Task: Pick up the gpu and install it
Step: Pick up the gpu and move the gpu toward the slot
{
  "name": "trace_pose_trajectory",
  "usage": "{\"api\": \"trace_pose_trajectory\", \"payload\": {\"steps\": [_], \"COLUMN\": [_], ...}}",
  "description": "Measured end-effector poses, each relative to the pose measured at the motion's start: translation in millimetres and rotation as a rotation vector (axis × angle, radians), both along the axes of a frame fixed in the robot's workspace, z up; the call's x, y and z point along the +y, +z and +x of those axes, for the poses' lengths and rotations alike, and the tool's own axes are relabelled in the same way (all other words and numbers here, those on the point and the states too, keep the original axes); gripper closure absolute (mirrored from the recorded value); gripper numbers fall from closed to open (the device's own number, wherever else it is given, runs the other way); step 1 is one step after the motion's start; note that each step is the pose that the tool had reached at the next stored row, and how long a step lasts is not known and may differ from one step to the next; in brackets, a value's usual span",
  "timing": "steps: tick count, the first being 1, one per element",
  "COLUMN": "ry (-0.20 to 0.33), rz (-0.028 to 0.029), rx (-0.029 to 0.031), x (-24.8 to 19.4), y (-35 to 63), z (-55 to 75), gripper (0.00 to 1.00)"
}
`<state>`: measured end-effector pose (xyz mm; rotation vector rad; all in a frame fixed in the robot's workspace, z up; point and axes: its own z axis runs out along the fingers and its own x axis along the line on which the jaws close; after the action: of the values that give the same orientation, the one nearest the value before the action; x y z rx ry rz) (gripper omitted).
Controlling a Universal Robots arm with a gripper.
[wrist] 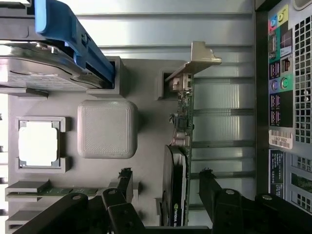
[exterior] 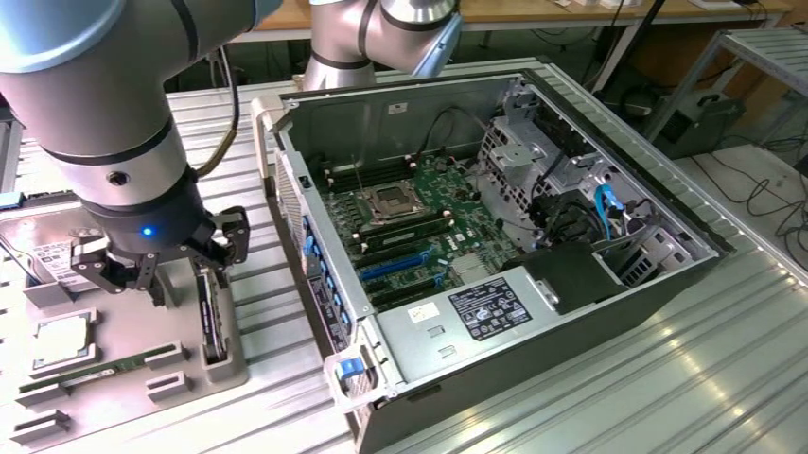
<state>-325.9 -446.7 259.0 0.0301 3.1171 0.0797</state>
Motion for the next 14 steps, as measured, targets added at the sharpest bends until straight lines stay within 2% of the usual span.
{"api": "trace_pose_trajectory", "payload": {"steps": [8,11,14], "ry": [0.0,0.0,0.0], "rz": [0.0035,0.0099,0.0109], "rx": [0.0,0.0005,0.0003], "x": [-1.4,-1.5,-1.5], "y": [-4.9,-5.3,-5.4], "z": [0.0,0.0,0.0], "gripper": [0.34,0.34,0.34]}}
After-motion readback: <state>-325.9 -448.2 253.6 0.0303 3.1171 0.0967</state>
